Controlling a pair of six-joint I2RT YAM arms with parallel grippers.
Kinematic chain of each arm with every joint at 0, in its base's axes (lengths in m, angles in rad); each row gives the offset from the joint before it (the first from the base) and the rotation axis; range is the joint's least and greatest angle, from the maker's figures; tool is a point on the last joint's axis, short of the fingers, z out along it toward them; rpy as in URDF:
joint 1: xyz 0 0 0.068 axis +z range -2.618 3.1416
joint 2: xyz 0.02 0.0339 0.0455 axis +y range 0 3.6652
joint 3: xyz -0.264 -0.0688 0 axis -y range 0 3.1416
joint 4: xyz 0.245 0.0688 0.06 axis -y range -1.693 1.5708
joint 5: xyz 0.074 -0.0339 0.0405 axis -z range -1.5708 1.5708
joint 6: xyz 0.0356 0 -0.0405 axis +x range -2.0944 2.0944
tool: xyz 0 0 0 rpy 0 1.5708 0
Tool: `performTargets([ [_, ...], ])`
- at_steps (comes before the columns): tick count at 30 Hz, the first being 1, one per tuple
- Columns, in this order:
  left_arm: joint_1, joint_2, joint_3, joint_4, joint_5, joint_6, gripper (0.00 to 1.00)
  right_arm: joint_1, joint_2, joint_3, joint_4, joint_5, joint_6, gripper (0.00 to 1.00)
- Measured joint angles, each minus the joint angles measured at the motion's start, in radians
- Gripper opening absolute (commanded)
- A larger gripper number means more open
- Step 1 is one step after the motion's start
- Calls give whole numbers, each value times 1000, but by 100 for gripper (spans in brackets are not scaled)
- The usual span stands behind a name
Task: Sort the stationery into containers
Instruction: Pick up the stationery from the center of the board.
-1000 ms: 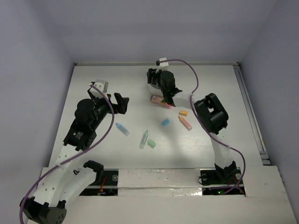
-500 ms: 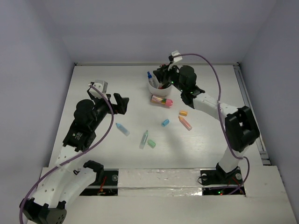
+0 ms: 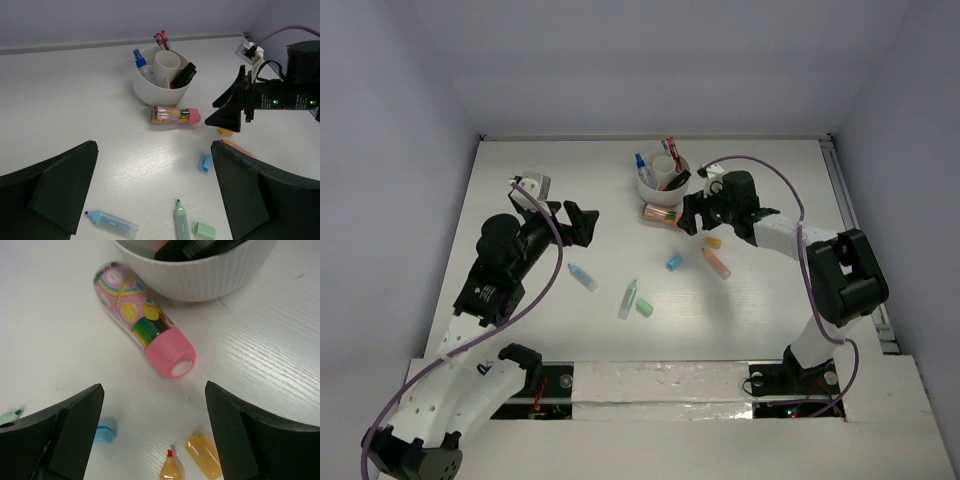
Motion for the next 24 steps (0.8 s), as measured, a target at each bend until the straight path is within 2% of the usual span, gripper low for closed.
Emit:
performTargets([
  [2,0,0,0,0,4,-2,96,-6,18,0,-21,-14,-25,94],
  [5,0,0,0,0,9,-3,97,-14,61,33,-60,-43,-55,96],
  [13,0,2,0,0,10,-3,97,-15,261,196,-116,-93,-113,97],
  [19,0,16,0,0,12,-3,97,-15,288,226,-129,-146,-127,93],
  [24,0,33,0,1,18,-7,97,-15,302,225,-119,-196,-123,85],
])
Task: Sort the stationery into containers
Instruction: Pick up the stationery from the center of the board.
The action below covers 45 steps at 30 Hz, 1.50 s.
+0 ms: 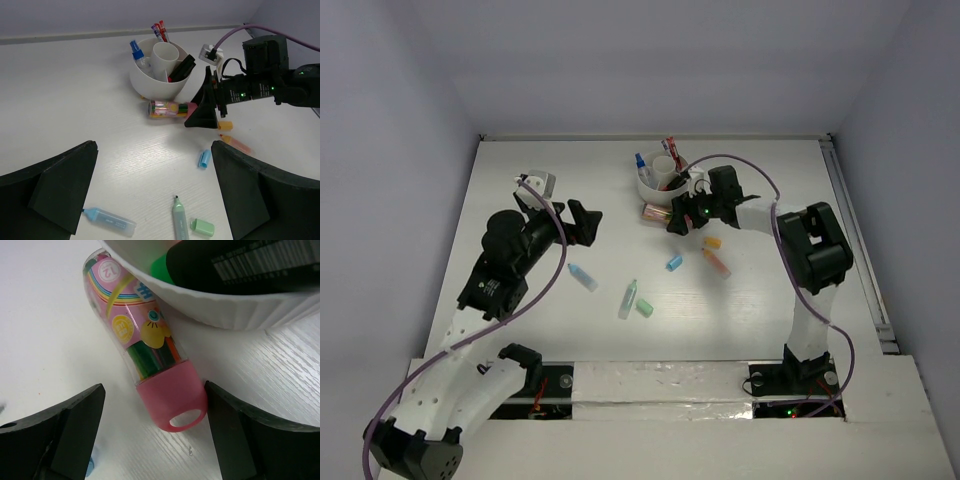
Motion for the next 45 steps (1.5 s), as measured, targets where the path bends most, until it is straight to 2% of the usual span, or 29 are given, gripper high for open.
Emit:
performTargets([
  [4,0,11,0,1,4,-5,98,0,9,2,11,-33,-1,79],
  [7,0,16,0,6,9,-11,99,0,9,-1,12,-46,0,70],
  [17,0,59,0,48,70,-65,99,0,8,-25,26,-84,8,18],
  [20,0,83,0,56,95,-92,99,0,-1,-39,37,-85,8,11],
  [25,0,138,0,58,128,-155,99,0,-69,-89,46,-90,24,6],
  [34,0,260,0,74,153,-308,99,32,-262,-128,72,-145,47,5],
  [38,0,325,-15,142,200,-369,99,64,-278,-128,92,-196,67,1],
  [45,0,383,-79,248,278,-423,99,84,-312,-129,98,-230,126,0],
])
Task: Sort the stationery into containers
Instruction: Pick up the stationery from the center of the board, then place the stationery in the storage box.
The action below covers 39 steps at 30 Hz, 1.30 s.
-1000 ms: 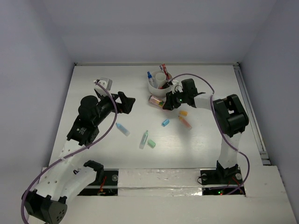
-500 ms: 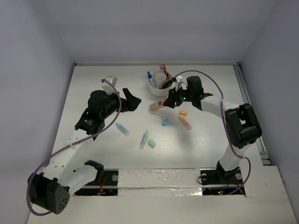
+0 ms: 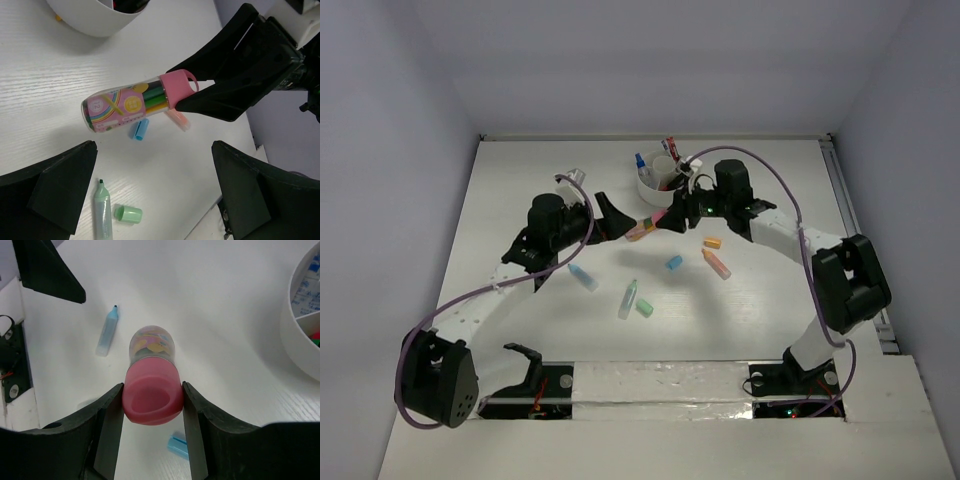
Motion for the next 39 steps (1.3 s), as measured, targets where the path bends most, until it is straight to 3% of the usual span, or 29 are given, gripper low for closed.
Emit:
performTargets([
  [9,0,-76,-10,29,-34,40,92,0,-87,105,-117,1,5,0],
  [15,-10,-168,-71,78,-63,43,90,0,-74,314,-320,61,-16,0],
  [22,-20,-275,-55,-68,-105,104,91,3,94,742,-576,260,-84,0],
  [29,-20,-344,61,-253,-149,226,92,3,335,1115,-832,463,-114,0],
  [39,-20,-382,48,-342,-227,342,93,-9,478,1258,-996,608,-114,0],
])
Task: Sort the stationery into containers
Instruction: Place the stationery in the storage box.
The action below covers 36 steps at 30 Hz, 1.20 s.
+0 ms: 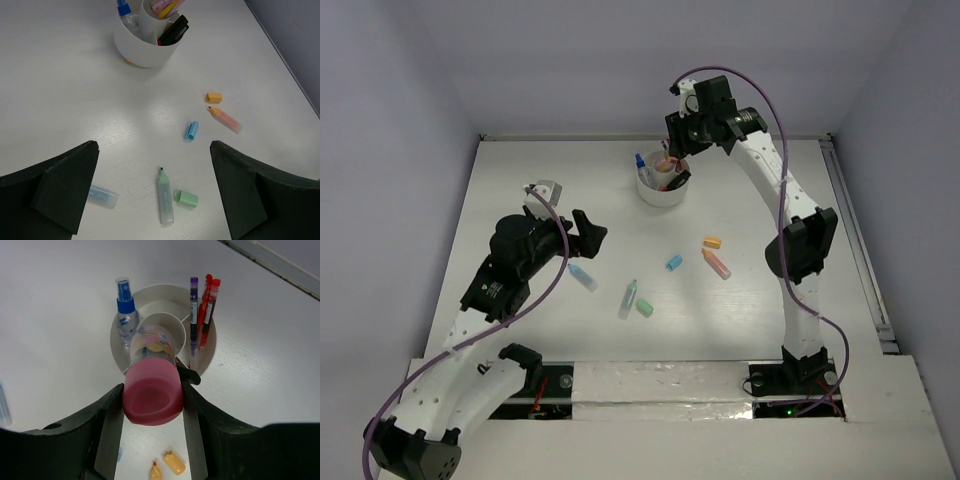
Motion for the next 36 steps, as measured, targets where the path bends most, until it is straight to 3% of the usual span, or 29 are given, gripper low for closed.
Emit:
performTargets([
  [20,7,-10,-22,13,2,24,94,-1,74,28,-1,43,-8,2],
  [23,16,-10,-22,16,10,25,94,-1,79,28,0,43,-8,24],
  [24,19,-10,-22,17,11,25,94,-1,79,27,4,43,-7,40],
  [27,27,-10,-23,19,17,25,94,-1,77,9,45,39,3,67],
  [33,40,-3,-24,24,34,26,94,-1,44,-114,186,10,44,92],
  [36,47,-3,-25,26,39,26,94,-1,-5,-200,255,2,69,96],
])
